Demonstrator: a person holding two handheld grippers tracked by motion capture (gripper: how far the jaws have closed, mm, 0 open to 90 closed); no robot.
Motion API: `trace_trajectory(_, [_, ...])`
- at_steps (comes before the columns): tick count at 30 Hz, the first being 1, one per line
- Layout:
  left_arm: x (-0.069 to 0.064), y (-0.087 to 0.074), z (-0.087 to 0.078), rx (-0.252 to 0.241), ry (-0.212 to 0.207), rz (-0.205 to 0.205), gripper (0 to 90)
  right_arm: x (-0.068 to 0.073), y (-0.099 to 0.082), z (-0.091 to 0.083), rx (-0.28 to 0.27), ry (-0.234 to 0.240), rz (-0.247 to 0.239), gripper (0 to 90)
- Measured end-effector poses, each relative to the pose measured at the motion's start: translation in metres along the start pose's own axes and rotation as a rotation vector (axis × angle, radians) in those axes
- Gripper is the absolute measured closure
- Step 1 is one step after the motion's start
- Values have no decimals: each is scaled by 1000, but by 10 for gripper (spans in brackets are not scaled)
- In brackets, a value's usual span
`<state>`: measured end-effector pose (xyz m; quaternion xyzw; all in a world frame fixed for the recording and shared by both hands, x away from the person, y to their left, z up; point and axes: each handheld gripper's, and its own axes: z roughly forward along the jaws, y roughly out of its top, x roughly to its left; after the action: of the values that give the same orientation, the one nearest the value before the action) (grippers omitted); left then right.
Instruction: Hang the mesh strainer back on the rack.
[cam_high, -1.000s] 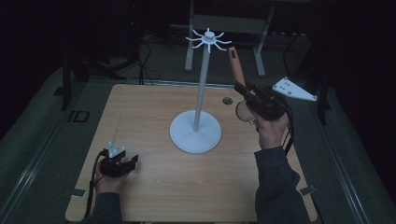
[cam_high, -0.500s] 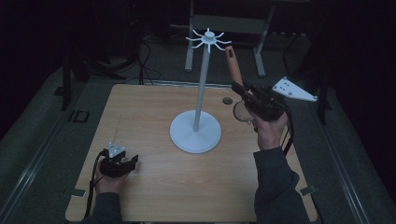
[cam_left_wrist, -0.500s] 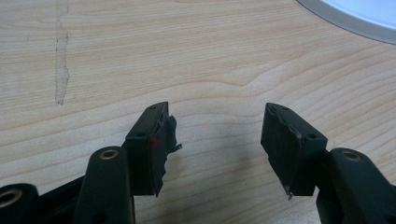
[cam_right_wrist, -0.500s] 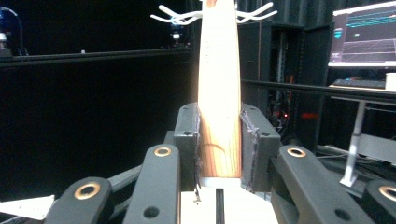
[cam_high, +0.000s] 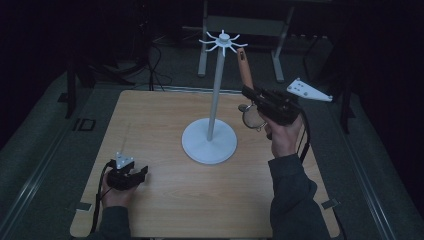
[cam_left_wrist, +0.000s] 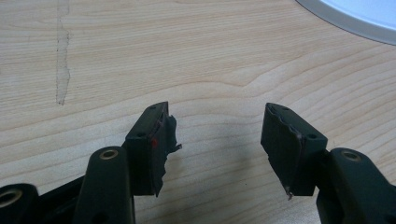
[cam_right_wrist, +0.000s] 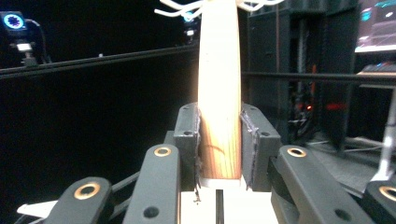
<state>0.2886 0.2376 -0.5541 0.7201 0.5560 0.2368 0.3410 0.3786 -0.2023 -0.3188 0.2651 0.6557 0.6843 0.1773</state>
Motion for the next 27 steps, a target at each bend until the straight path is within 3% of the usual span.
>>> trace_trajectory(13, [0, 0, 0, -2, 1, 0, 425, -10, -5, 13, 13, 78, 79, 702])
trace_trajectory(19, [0, 0, -1, -3, 1, 1, 425, -20, -7, 19, 12, 176, 184, 691])
trace_trajectory(23, [0, 0, 0, -5, 0, 0, 424, -25, -9, 22, 21, 188, 213, 672])
trace_trajectory(27, [0, 0, -1, -6, 1, -1, 425, -30, -11, 25, 39, 159, 239, 643])
